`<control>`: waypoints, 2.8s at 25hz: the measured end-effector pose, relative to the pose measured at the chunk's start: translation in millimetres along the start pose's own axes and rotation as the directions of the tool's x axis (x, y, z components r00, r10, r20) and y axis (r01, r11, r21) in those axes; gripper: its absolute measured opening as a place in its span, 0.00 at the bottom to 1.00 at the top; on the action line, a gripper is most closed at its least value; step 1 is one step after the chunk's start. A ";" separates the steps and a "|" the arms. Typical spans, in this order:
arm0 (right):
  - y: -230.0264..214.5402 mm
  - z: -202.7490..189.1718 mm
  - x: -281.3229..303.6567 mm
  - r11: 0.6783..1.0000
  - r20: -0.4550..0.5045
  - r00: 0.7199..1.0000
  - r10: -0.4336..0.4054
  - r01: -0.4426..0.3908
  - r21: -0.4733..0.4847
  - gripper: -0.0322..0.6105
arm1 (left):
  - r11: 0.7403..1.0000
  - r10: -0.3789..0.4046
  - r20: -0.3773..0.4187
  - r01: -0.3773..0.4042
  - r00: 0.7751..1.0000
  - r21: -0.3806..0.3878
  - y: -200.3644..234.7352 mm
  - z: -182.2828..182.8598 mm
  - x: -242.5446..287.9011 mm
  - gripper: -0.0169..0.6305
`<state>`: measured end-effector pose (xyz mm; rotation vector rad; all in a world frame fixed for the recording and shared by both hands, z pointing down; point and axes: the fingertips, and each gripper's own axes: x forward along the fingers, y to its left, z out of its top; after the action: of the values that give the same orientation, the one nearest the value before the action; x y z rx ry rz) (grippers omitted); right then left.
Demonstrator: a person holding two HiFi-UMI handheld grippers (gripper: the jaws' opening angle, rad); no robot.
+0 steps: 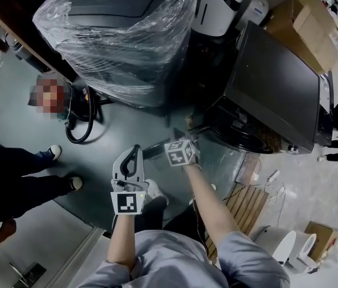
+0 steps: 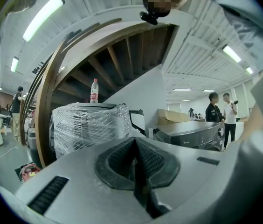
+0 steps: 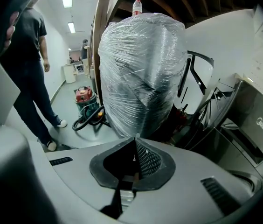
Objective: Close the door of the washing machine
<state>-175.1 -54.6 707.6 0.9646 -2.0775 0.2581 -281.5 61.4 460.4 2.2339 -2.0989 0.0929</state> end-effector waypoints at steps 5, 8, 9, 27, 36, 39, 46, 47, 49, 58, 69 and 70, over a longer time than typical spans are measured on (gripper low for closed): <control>0.1 -7.4 -6.2 1.000 -0.006 1.000 0.010 -0.009 0.022 0.05 | 1.000 -0.014 0.002 0.014 1.000 0.000 -8.9 1.4 2.7 0.03; 1.0 -12.5 -10.1 0.999 -0.010 1.000 0.020 -0.019 0.040 0.05 | 1.000 -0.025 0.002 0.025 1.000 0.008 -14.8 2.4 4.0 0.03; 1.1 -14.4 -11.1 0.999 -0.010 1.000 0.022 -0.022 0.047 0.05 | 0.999 -0.030 0.004 0.030 1.000 0.011 -16.6 2.9 4.7 0.03; -0.4 -38.6 -31.9 0.997 -0.008 0.999 0.045 -0.045 0.062 0.05 | 0.997 -0.069 0.013 0.069 0.998 0.018 -40.0 9.5 9.3 0.03; -0.9 -53.0 -46.1 0.997 0.005 0.997 0.072 -0.072 0.006 0.05 | 0.996 -0.088 0.017 0.088 0.996 0.032 -59.8 16.5 11.0 0.03; -0.9 -56.4 -50.1 0.996 0.005 0.996 0.093 -0.093 -0.015 0.05 | 0.996 -0.085 0.024 0.084 0.996 0.036 -65.6 19.6 13.4 0.03; -2.8 -66.9 -59.6 0.991 0.005 0.992 0.123 -0.123 -0.058 0.05 | 0.996 -0.083 0.025 0.082 0.996 0.026 -86.8 24.5 17.7 0.03; -3.2 -68.1 -60.9 0.990 0.005 0.992 0.127 -0.127 -0.064 0.05 | 0.996 -0.084 0.025 0.084 0.996 0.027 -89.7 25.3 18.6 0.03; -3.4 -71.0 -63.6 0.988 0.004 0.991 0.135 -0.134 -0.075 0.05 | 0.996 -0.087 0.028 0.086 0.996 0.025 -95.2 26.9 20.3 0.03; -8.3 -87.4 -76.8 0.979 -0.007 0.987 0.158 -0.158 -0.130 0.05 | 0.994 -0.106 0.029 0.106 0.994 0.026 -121.7 30.4 29.8 0.03; -29.5 -106.6 -96.2 0.983 -0.002 0.988 0.152 -0.151 -0.105 0.05 | 0.990 -0.139 0.038 0.138 0.990 0.018 -156.3 31.6 37.7 0.03; -31.8 -108.5 -97.7 0.984 -0.003 0.989 0.150 -0.149 -0.101 0.05 | 0.990 -0.142 0.037 0.141 0.989 0.019 -158.6 31.5 38.3 0.03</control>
<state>-51.4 29.0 700.5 0.7507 -2.1489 0.2258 -121.0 30.2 430.7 2.4048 -1.9571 0.0592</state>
